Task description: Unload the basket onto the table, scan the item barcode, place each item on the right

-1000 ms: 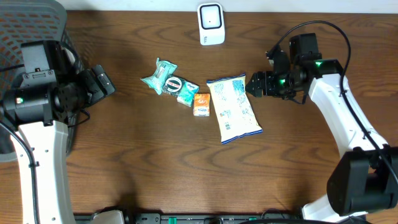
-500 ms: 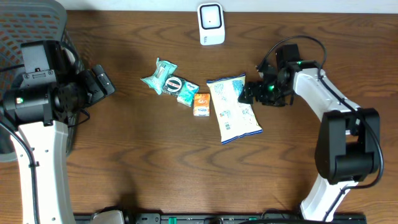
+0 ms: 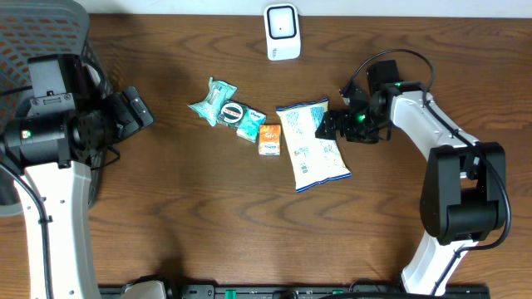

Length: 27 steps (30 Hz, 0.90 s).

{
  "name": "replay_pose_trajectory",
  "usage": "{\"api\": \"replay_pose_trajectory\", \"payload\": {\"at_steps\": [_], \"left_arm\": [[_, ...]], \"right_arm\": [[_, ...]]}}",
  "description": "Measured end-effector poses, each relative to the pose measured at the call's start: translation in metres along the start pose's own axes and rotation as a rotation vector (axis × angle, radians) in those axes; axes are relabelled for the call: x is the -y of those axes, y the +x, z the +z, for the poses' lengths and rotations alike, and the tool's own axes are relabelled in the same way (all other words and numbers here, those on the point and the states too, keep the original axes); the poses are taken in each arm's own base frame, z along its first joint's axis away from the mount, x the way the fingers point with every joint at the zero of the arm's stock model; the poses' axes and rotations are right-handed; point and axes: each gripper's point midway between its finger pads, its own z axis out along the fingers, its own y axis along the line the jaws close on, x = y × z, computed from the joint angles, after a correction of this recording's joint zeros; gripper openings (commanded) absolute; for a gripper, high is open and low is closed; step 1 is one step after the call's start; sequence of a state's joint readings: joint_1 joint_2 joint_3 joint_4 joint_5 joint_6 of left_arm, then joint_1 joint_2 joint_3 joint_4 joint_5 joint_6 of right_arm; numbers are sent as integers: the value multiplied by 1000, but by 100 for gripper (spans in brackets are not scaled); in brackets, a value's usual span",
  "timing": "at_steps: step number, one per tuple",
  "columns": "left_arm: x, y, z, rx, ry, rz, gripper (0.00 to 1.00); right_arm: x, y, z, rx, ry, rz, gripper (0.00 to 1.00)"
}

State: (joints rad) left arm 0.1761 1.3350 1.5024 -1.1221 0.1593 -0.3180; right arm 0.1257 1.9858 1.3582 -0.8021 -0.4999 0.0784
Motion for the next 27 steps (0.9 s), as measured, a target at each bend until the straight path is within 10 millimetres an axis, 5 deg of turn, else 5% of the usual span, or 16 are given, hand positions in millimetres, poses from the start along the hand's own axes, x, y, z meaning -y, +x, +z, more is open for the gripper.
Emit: {"api": "replay_pose_trajectory", "payload": {"at_steps": [8,27], "left_arm": [[0,0,0,0,0,0,97],[0,0,0,0,0,0,97]], "right_arm": [[-10,3,5,-15,-4,-27,96],[-2,3,5,-12,47,-26,99]]}}
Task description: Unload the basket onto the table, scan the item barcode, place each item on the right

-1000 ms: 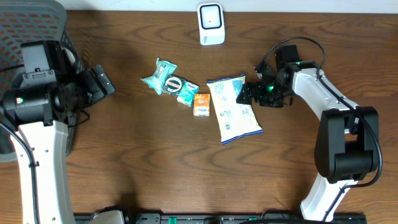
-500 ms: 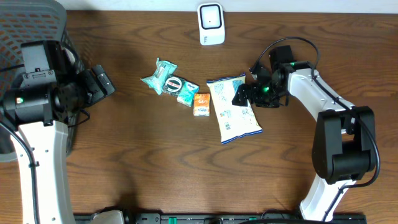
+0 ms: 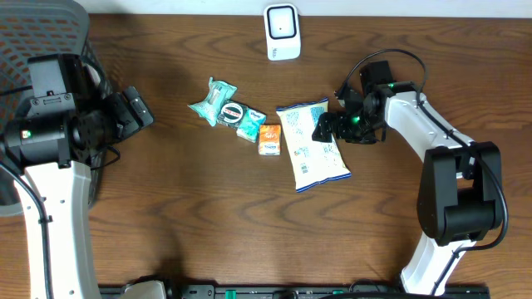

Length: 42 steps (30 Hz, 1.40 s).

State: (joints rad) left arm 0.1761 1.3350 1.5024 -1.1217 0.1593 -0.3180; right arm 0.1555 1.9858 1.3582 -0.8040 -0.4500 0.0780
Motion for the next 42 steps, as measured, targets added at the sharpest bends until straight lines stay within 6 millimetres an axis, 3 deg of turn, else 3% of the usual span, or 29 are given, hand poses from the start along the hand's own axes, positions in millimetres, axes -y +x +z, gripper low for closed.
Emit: {"api": "replay_pose_trajectory", "payload": {"at_steps": [18,24,30,33,35,36,39,42], "left_arm": [[0,0,0,0,0,0,98],[0,0,0,0,0,0,98],[0,0,0,0,0,0,98],[0,0,0,0,0,0,98],[0,0,0,0,0,0,98],[0,0,0,0,0,0,97],[0,0,0,0,0,0,98],[0,0,0,0,0,0,98]], "right_arm": [[0,-4,1,17,-1,-9,99],[-1,0,15,30,-8,-19,97],[-18,-2,26,83,-36,-53,91],[-27,-1,31,102,-53,-66,76],[-32,3,36,99,-61,-65,59],[-34,5,38,95,-64,-65,48],[-38,12,43,76,-70,-61,1],[-46,12,40,78,-112,-49,1]]}}
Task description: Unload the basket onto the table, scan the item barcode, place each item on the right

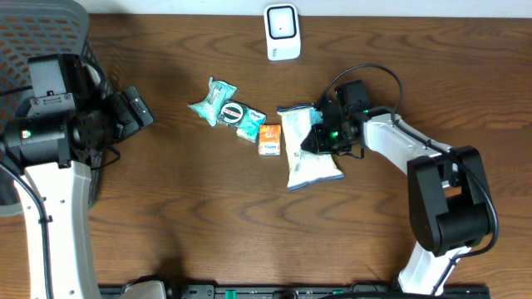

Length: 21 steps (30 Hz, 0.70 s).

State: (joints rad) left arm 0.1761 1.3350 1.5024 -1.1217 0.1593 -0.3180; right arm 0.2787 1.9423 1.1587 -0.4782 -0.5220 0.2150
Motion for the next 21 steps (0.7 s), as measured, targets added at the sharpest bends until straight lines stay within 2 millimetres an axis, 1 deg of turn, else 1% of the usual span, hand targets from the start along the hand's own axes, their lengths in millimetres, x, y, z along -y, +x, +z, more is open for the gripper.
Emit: {"api": "replay_pose_trajectory", "payload": {"at_steps": [6,13,17,21], "left_arm": [[0,0,0,0,0,0,98],[0,0,0,0,0,0,98],[0,0,0,0,0,0,98],[0,0,0,0,0,0,97]], "right_arm": [[-4,-1,-3,0,-34,20,1],[-12,-5,-14,3,-167,55,1],[-23,-11,-31,28,-256,57,1],[-41,-21,-60,89,-312,17,1]]}}
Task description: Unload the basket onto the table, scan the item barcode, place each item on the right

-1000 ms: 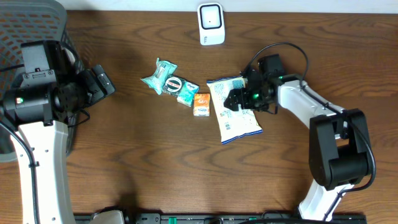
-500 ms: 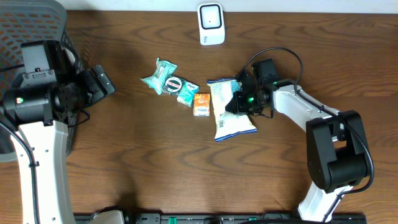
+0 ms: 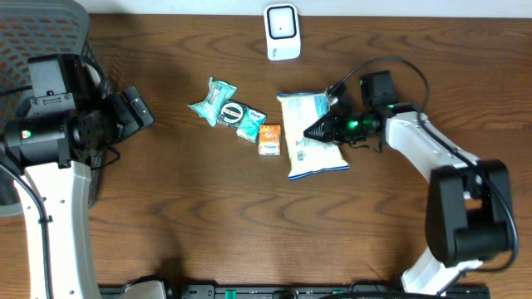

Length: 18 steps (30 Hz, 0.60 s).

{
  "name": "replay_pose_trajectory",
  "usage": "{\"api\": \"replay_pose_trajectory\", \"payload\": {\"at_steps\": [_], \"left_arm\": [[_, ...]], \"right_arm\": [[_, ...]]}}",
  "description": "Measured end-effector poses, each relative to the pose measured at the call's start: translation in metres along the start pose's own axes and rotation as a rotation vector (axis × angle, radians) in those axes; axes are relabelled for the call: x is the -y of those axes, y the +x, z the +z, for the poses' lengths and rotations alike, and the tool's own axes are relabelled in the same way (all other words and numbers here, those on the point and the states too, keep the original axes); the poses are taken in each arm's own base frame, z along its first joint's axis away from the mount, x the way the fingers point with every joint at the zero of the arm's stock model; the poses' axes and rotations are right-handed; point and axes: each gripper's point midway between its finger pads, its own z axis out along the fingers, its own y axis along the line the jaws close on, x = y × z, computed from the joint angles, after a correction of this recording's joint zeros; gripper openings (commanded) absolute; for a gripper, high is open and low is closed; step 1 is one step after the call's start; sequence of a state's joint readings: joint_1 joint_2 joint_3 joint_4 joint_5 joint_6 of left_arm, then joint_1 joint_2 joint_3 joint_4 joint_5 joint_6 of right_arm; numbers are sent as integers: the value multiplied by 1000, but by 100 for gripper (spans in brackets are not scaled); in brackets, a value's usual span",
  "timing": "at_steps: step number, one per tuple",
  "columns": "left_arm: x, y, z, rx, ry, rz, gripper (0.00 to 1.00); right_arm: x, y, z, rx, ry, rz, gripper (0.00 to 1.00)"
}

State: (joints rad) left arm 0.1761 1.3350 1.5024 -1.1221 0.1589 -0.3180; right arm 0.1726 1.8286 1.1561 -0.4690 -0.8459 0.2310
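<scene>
In the overhead view a white snack bag [image 3: 309, 143] with blue print and a label lies at mid table, its top now near the back. My right gripper [image 3: 319, 130] is shut on the bag's right edge and seems to hold it slightly raised. The white barcode scanner [image 3: 282, 31] stands at the table's back edge, up and left of the bag. My left gripper [image 3: 138, 107] rests far off at the left; its jaws are too small to read.
Left of the bag lie a small orange box [image 3: 269, 139], a teal packet [image 3: 250, 123], a round tin [image 3: 234, 110] and a second teal packet [image 3: 213, 100]. A grey mesh chair [image 3: 50, 25] stands at the back left corner.
The right gripper has pulled back to the right and now grips the bag's right edge. The bag has flattened out, shifted toward the back and looks larger, as if raised. The left arm is unchanged.
The right gripper was first beside the bag's right edge, then closer against it. Later it reached over the bag, which was crumpled and narrowed. Now it holds the bag by the right edge, nearer the scanner. The left arm stayed still throughout.
</scene>
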Motion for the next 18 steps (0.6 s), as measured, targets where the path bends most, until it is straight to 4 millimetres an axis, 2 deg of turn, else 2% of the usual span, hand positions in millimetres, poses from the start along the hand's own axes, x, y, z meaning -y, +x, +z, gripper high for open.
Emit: {"api": "replay_pose_trajectory", "payload": {"at_steps": [7,18], "left_arm": [[0,0,0,0,0,0,98],[0,0,0,0,0,0,98]], "right_arm": [[-36,-2,-16,17,-114,-52,1],[-50,2,-19,-3,-195,-56,1]]}}
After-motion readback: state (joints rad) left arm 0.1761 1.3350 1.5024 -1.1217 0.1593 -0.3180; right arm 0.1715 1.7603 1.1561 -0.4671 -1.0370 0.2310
